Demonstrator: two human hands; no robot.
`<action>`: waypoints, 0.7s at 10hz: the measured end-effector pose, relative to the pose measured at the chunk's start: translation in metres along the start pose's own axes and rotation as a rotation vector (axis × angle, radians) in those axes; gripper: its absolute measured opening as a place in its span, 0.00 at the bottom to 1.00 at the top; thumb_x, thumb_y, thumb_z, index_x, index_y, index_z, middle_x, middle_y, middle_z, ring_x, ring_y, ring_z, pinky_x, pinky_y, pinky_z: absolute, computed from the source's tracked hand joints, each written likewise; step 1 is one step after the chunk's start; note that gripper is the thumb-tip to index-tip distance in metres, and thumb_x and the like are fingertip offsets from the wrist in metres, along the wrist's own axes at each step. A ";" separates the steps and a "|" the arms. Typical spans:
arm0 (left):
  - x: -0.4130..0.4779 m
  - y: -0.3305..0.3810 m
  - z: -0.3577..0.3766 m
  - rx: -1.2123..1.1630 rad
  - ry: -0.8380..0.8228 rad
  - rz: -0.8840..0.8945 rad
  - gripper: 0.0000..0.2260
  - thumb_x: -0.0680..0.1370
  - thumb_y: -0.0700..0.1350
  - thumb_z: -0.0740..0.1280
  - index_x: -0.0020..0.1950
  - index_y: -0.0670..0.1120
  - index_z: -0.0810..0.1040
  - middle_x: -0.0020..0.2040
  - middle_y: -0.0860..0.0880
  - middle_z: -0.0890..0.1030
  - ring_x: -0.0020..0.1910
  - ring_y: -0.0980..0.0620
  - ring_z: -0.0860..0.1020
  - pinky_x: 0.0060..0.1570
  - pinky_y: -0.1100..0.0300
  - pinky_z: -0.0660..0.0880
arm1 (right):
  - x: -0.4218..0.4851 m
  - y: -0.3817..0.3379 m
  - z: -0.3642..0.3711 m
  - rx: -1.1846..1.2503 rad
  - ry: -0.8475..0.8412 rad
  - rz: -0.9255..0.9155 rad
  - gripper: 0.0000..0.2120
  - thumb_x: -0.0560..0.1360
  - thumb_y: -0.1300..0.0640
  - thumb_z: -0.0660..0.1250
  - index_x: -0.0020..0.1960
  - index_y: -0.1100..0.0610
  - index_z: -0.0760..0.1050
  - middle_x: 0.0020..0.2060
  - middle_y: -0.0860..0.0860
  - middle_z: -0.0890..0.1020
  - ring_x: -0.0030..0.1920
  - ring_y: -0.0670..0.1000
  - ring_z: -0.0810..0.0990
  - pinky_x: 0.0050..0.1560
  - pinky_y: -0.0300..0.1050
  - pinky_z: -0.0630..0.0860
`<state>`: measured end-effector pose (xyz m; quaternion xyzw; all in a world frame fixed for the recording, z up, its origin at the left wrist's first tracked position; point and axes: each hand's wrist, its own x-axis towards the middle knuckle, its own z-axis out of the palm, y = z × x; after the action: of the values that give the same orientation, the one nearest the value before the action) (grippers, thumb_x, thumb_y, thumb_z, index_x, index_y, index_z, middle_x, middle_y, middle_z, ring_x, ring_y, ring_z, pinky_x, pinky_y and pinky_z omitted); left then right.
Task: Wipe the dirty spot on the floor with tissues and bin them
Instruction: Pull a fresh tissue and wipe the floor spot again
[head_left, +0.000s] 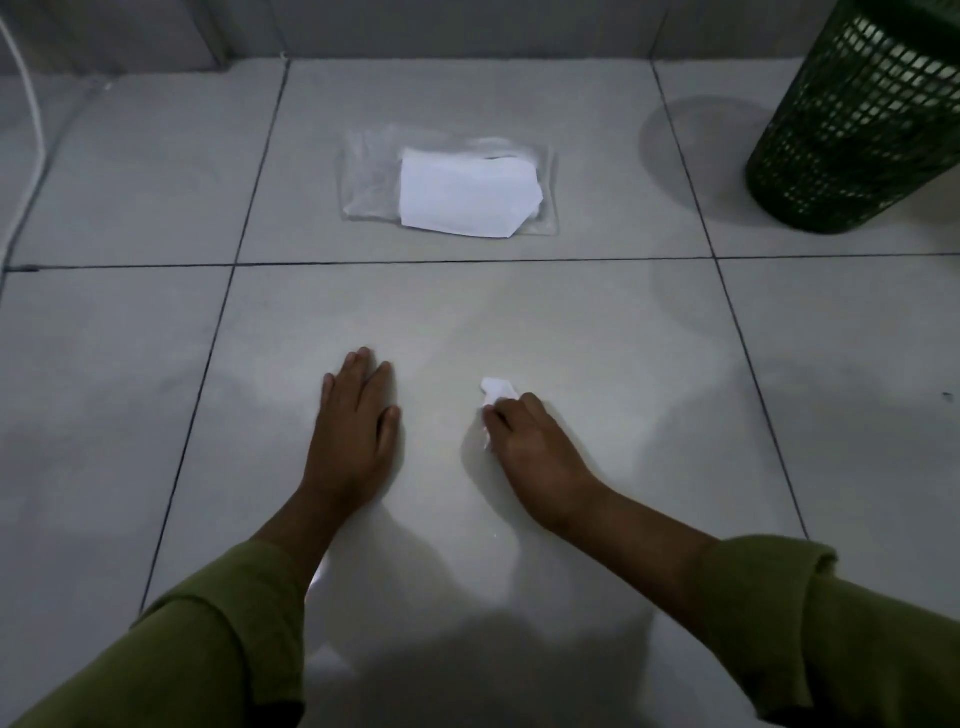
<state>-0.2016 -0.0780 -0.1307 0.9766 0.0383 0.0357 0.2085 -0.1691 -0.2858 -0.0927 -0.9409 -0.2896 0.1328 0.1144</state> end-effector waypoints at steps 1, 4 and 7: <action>-0.002 -0.001 0.001 -0.004 -0.013 0.024 0.24 0.78 0.50 0.49 0.72 0.42 0.61 0.75 0.40 0.59 0.75 0.46 0.54 0.74 0.47 0.48 | 0.011 -0.025 0.008 -0.015 0.164 -0.213 0.07 0.73 0.68 0.64 0.49 0.69 0.78 0.48 0.65 0.81 0.48 0.63 0.79 0.49 0.54 0.79; 0.000 0.009 0.001 -0.022 -0.024 0.031 0.24 0.76 0.46 0.48 0.70 0.40 0.65 0.74 0.39 0.63 0.74 0.44 0.58 0.73 0.47 0.52 | 0.019 -0.006 0.008 -0.011 0.159 -0.383 0.10 0.62 0.74 0.71 0.41 0.66 0.77 0.47 0.63 0.82 0.41 0.60 0.80 0.36 0.44 0.79; 0.019 0.047 -0.005 -0.243 0.005 0.024 0.21 0.76 0.45 0.54 0.68 0.42 0.69 0.66 0.43 0.74 0.66 0.46 0.71 0.69 0.59 0.60 | 0.033 0.018 -0.028 0.632 0.217 0.125 0.09 0.68 0.68 0.65 0.35 0.58 0.82 0.36 0.51 0.85 0.36 0.43 0.79 0.42 0.23 0.68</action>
<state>-0.1806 -0.1173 -0.1053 0.9444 0.0226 0.0448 0.3248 -0.1249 -0.2850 -0.0782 -0.8835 -0.1619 0.1221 0.4223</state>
